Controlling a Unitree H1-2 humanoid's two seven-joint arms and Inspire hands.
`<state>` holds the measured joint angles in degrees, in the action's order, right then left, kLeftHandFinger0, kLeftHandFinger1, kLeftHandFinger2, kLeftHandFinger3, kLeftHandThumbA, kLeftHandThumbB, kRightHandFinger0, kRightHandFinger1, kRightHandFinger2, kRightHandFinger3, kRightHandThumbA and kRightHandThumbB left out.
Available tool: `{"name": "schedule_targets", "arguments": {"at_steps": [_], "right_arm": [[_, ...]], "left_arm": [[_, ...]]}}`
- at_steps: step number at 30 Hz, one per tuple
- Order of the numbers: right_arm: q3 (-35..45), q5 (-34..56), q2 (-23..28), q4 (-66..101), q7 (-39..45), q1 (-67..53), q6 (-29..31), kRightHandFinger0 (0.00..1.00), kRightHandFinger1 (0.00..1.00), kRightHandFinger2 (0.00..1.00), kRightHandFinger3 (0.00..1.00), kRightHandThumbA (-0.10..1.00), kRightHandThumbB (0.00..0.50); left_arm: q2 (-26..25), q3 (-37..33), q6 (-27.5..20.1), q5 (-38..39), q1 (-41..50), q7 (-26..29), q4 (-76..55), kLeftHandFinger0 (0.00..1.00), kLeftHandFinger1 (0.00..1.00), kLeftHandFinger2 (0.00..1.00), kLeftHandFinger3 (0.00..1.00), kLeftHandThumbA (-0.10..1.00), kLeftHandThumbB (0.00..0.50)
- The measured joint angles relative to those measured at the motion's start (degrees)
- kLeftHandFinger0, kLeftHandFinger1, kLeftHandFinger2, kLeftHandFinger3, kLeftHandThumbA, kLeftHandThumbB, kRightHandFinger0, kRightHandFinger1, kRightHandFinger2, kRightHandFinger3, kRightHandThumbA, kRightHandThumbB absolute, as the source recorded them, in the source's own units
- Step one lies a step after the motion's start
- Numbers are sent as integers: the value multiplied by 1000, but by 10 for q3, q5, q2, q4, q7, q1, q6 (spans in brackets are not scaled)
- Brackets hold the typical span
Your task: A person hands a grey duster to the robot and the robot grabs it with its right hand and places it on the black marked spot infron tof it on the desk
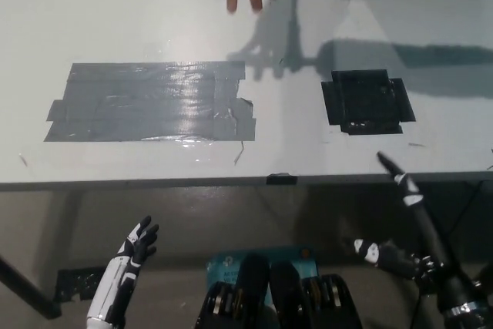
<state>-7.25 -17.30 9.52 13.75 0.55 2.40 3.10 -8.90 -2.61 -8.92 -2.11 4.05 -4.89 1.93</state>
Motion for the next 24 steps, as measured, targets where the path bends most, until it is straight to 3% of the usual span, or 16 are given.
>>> {"name": "schedule_targets", "arguments": {"at_steps": [2,5,8,19,24], "right_arm": [[5,-18,0,36,-3,2,-1,1000,1000,1000,1000,974,322],[13,-57,5,89,-3,15,-7,1000,1000,1000,1000,1000,409],[19,-92,7,115,-1,37,-18,1000,1000,1000,1000,985,445],[19,-221,39,75,29,209,-80,1000,1000,1000,1000,834,466],[3,-257,52,-42,38,286,-104,1000,1000,1000,1000,903,494]], "left_arm": [[0,0,0,-2,0,0,0,1000,1000,1000,1000,944,192],[0,0,0,-4,0,0,0,1000,1000,1000,1000,940,186],[0,0,0,-5,0,0,0,1000,1000,1000,1000,925,182],[0,0,0,-7,-5,0,0,1000,1000,1000,1000,917,195],[0,0,0,-8,-13,0,0,1000,1000,1000,1000,909,195]]}}
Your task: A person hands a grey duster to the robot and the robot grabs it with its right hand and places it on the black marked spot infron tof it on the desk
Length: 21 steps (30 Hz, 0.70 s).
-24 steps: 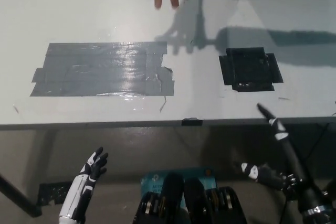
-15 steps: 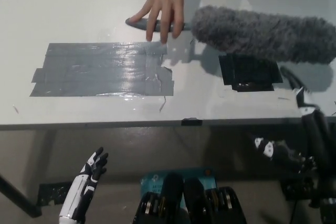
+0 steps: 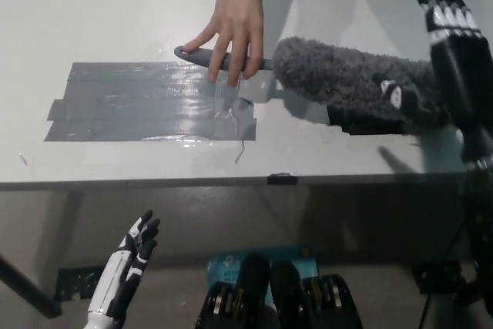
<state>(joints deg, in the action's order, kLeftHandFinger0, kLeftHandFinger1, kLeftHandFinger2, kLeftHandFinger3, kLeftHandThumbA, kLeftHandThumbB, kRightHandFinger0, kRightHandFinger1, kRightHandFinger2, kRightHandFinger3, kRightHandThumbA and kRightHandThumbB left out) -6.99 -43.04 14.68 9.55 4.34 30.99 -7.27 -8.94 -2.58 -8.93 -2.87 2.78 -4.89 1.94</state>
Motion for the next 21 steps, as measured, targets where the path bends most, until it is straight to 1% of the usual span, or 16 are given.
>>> {"name": "schedule_targets", "arguments": {"at_steps": [2,3,5,6,7,9,11,12,13,15,21], "right_arm": [[-12,-10,0,-50,0,12,-5,1000,1000,1000,1000,903,497],[-18,-13,-1,-70,0,16,-7,1000,1000,1000,1000,926,498],[-30,-20,-1,-115,0,25,-11,1000,1000,1000,1000,933,494],[-37,-24,-1,-136,0,28,-13,1000,1000,1000,1000,935,500],[-42,-26,-1,-148,0,30,-15,1000,1000,1000,1000,918,500],[-53,-27,-4,-173,1,34,-17,1000,1000,1000,1000,934,500],[-64,-28,-4,-186,3,35,-18,1000,1000,1000,1000,940,500],[-70,-27,-4,-191,8,35,-19,1000,1000,1000,1000,993,500],[-77,-26,-3,-196,16,35,-20,1000,1000,1000,1000,997,500],[-88,-23,-1,-200,33,35,-21,1000,1000,1000,1000,949,500],[-105,-13,9,-199,79,40,-29,1000,1000,1000,1000,988,500]], "left_arm": [[0,0,0,0,-1,0,0,1000,1000,1000,1000,911,199],[0,0,0,0,-1,0,0,1000,1000,1000,1000,912,195],[0,0,0,-1,-1,0,0,1000,1000,1000,1000,913,189],[0,0,0,-1,-2,0,0,1000,1000,1000,1000,914,189],[0,0,0,-2,-2,0,0,1000,1000,1000,1000,913,188],[0,0,0,-3,-3,0,0,1000,1000,1000,1000,918,196],[0,0,0,-4,-4,0,0,1000,1000,1000,1000,918,197],[0,0,0,-4,-5,-1,0,1000,1000,1000,1000,918,197],[-1,0,0,-4,-6,-1,0,1000,1000,1000,1000,918,197],[-1,0,0,-4,-7,-1,0,1000,1000,1000,1000,907,182],[-2,0,0,-5,-11,-1,0,1000,1000,1000,1000,900,189]]}}
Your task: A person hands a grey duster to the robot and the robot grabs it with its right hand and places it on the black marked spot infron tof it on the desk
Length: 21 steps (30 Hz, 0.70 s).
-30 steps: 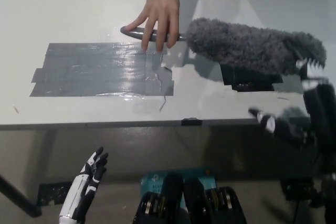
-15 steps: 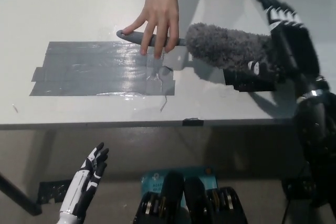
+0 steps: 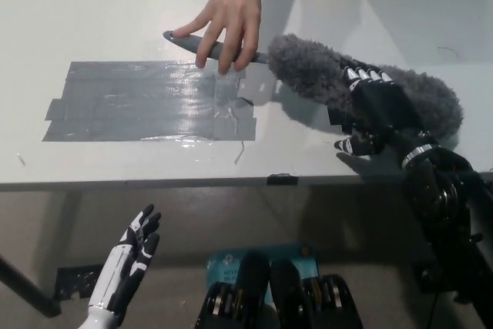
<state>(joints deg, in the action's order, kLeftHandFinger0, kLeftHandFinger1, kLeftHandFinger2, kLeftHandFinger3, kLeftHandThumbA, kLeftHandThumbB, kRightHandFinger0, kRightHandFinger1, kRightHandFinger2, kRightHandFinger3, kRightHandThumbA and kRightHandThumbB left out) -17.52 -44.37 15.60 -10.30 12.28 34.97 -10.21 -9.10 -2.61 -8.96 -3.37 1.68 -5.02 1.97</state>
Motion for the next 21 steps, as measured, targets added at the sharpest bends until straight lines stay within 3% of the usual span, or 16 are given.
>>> {"name": "schedule_targets", "arguments": {"at_steps": [6,9,11,12,13,14,15,16,17,18,19,21], "right_arm": [[-22,-32,3,-49,-12,49,-15,1000,1000,1000,1000,855,485],[-32,-55,1,-86,-39,75,-23,1000,1000,1000,1000,474,443],[-32,-61,-1,-102,-59,81,-22,1000,1000,1000,1000,230,383],[-32,-63,-3,-113,-72,83,-22,956,871,914,1000,147,344],[-32,-64,-6,-124,-82,83,-22,872,788,846,1000,107,335],[-32,-65,-9,-135,-92,83,-21,618,570,671,867,3,298],[-32,-66,-12,-143,-100,83,-21,545,520,636,815,-38,290],[-32,-67,-16,-155,-113,83,-21,534,509,627,796,-48,287],[-32,-68,-19,-166,-124,83,-20,76,177,407,546,-98,255],[-32,-68,-20,-173,-132,83,-20,15,135,434,529,-100,251],[-32,-69,-22,-183,-147,83,-20,1,9,327,370,-100,247],[-32,-72,-25,-200,-169,83,-18,0,99,693,641,-100,233]], "left_arm": [[0,0,0,-2,-1,0,0,1000,1000,1000,1000,883,167],[0,0,0,-2,-4,-1,0,1000,1000,1000,1000,885,169],[0,0,1,-2,-5,-1,0,1000,1000,1000,1000,886,162],[0,0,1,-2,-5,0,0,1000,1000,1000,1000,887,162],[0,0,1,-2,-5,-1,0,1000,1000,1000,1000,889,162],[0,0,1,-2,-5,0,0,1000,1000,1000,1000,891,152],[0,0,1,-2,-5,-1,0,1000,1000,1000,1000,893,150],[0,0,1,-2,-5,-1,0,1000,1000,1000,1000,893,150],[0,0,1,-2,-5,-1,0,1000,1000,1000,1000,894,147],[0,0,1,-2,-5,-1,0,1000,1000,1000,1000,894,146],[0,0,1,-2,-5,-1,0,1000,1000,1000,1000,893,146],[0,0,2,-2,-5,-1,0,1000,1000,1000,1000,892,145]]}}
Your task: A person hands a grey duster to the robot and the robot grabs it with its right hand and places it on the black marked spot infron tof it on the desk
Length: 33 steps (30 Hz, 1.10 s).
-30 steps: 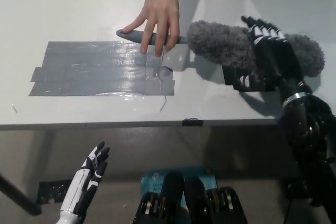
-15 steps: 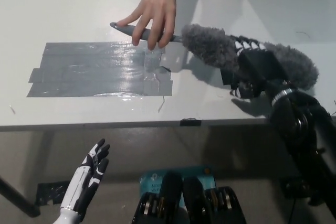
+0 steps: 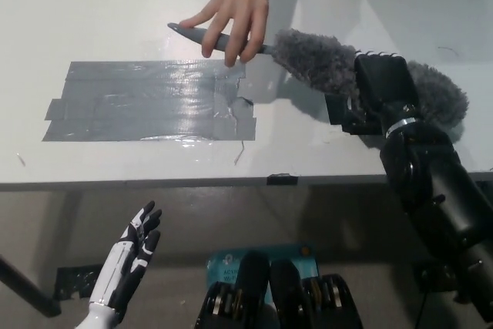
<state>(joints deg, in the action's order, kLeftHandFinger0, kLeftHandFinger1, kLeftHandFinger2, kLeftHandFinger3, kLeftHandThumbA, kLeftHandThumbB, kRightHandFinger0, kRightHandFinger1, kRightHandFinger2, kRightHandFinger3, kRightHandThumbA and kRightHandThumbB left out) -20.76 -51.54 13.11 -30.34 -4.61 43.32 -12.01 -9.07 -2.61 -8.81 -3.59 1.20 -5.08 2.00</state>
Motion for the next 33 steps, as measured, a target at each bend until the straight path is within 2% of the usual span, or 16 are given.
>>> {"name": "schedule_targets", "arguments": {"at_steps": [1,2,3,5,7,10,19,20,22,24,27,30,33], "right_arm": [[0,-1,-1,-10,-12,0,1,0,194,752,770,-100,224],[0,-2,-3,-19,-24,0,3,0,250,760,842,-100,230],[0,-3,-4,-28,-34,0,6,0,297,807,885,-100,215],[0,-3,-4,-40,-55,0,13,0,323,828,880,-100,212],[0,-4,-5,-47,-77,0,20,0,366,872,911,-100,191],[0,-4,-5,-50,-103,0,28,0,435,916,945,-100,190],[17,-5,3,5,-170,10,47,0,485,970,956,-100,209],[21,-5,7,19,-175,19,49,0,498,991,924,-100,200],[26,-5,14,38,-179,34,51,0,472,960,821,-100,205],[28,-5,20,45,-181,46,52,0,431,900,759,-100,226],[28,-4,28,28,-184,59,59,0,436,889,771,-100,233],[30,1,30,2,-185,61,63,0,464,898,802,-100,215],[30,9,29,-29,-184,61,65,0,414,823,800,-100,225]], "left_arm": [[0,0,0,0,0,0,0,999,1000,1000,1000,901,147],[0,0,0,0,0,0,0,996,1000,1000,1000,905,146],[0,0,0,0,0,0,0,994,1000,1000,1000,907,147],[0,0,0,0,-1,0,0,991,1000,1000,1000,911,150],[0,0,0,0,-2,0,0,991,1000,1000,1000,914,153],[0,0,0,0,-2,0,0,995,1000,1000,1000,914,149],[0,0,0,0,-10,-1,0,996,1000,1000,1000,906,131],[0,0,0,0,-12,-1,0,995,1000,1000,1000,909,132],[-1,0,0,0,-15,-1,0,993,1000,1000,1000,919,140],[-1,0,0,1,-15,-2,0,989,1000,1000,1000,922,134],[-2,0,0,0,-16,-6,0,988,1000,1000,1000,930,129],[-3,0,0,0,-16,-7,0,980,1000,1000,1000,925,123],[-3,0,0,0,-17,-7,0,973,1000,1000,1000,924,128]]}}
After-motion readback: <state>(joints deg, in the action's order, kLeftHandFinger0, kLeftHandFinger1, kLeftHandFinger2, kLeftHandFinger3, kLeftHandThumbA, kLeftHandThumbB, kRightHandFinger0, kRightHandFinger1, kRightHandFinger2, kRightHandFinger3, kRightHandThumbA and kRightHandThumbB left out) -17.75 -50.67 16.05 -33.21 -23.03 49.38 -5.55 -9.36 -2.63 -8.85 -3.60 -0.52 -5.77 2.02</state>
